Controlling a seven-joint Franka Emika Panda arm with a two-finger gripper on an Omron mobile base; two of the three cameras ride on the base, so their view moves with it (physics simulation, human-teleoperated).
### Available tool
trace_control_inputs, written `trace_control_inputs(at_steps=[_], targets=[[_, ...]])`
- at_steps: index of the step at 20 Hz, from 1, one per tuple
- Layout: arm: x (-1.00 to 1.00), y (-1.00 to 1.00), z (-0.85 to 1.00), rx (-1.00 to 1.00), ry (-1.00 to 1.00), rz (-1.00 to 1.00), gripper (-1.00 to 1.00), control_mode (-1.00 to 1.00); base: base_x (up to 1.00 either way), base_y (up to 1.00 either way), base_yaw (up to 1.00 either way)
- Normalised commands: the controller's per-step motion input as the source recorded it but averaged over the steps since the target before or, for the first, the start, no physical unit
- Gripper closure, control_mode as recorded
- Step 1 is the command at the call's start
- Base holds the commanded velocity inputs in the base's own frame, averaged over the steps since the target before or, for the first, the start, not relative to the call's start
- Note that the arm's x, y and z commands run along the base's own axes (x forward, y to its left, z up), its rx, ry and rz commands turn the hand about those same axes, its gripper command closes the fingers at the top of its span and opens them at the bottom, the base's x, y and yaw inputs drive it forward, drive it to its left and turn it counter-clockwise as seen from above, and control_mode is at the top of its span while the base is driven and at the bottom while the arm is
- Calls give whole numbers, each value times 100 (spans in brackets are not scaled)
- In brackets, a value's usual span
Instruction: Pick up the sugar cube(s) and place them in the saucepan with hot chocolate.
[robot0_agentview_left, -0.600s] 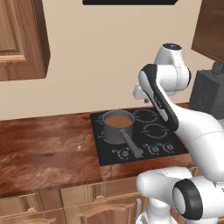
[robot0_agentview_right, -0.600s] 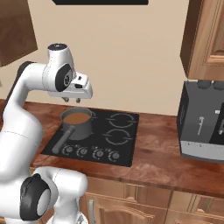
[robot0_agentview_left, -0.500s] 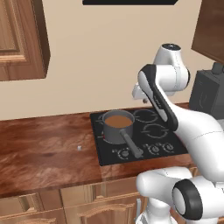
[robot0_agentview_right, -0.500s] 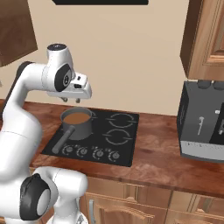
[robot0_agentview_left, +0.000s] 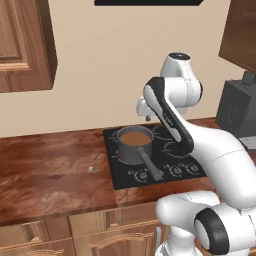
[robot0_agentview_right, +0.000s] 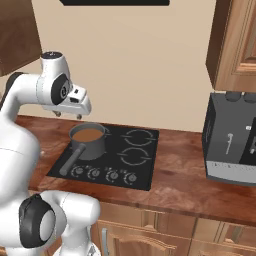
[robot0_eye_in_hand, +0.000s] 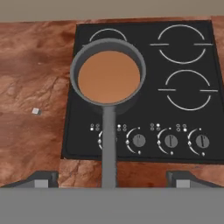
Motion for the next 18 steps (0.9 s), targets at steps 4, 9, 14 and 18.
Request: trace_control_inputs(at_steps=[4, 9, 14, 18], targets=[[-3, 67, 0, 0, 3, -5, -100, -100, 0, 0, 0], [0, 77, -10, 0, 1, -1, -100, -100, 0, 0, 0], [0, 77, -32, 0, 1, 0, -100, -100, 0, 0, 0], [1, 38, -58, 0, 2, 0, -100, -100, 0, 0, 0]])
